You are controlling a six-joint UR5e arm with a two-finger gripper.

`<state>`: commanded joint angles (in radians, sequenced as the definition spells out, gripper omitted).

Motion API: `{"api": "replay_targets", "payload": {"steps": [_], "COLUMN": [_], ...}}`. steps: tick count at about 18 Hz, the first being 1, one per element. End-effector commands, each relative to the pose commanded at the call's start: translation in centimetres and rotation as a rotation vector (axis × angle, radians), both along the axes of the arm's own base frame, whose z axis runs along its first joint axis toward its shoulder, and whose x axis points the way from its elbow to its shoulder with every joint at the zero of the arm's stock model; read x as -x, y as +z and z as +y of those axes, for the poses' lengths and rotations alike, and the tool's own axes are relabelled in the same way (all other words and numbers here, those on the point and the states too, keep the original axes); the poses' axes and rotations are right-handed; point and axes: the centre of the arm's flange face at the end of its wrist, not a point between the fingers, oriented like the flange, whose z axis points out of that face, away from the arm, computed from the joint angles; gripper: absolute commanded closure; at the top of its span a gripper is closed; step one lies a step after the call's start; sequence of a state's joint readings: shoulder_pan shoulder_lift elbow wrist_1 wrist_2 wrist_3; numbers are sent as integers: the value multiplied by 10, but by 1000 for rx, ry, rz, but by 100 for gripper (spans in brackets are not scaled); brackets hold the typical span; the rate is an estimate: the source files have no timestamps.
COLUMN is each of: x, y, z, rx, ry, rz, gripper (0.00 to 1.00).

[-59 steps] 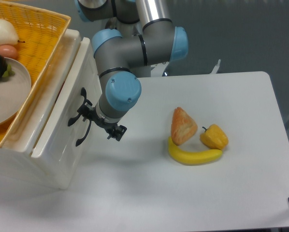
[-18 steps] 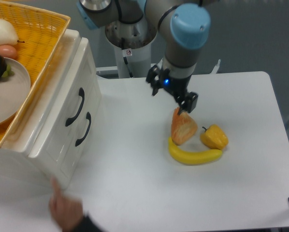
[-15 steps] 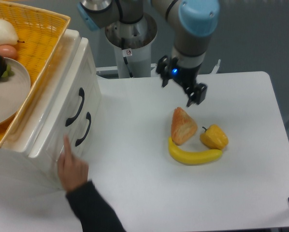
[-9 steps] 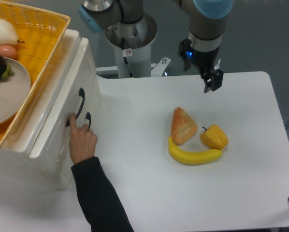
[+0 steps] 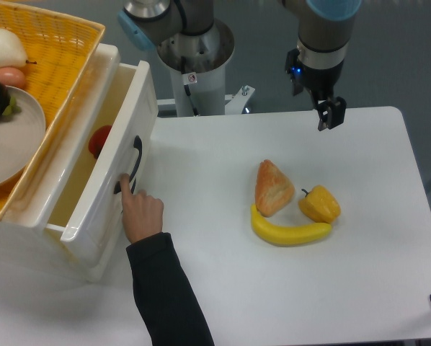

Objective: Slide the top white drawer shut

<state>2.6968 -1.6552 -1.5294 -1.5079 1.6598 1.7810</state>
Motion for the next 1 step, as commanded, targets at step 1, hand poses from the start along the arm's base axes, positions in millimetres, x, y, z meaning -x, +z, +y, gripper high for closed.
{"api": "replay_targets", "payload": {"steps": [1], "x": [-1], "y": [0], "z": [1], "rx": [-5], "ry": [-2], "rz": [-4], "gripper": [0]}}
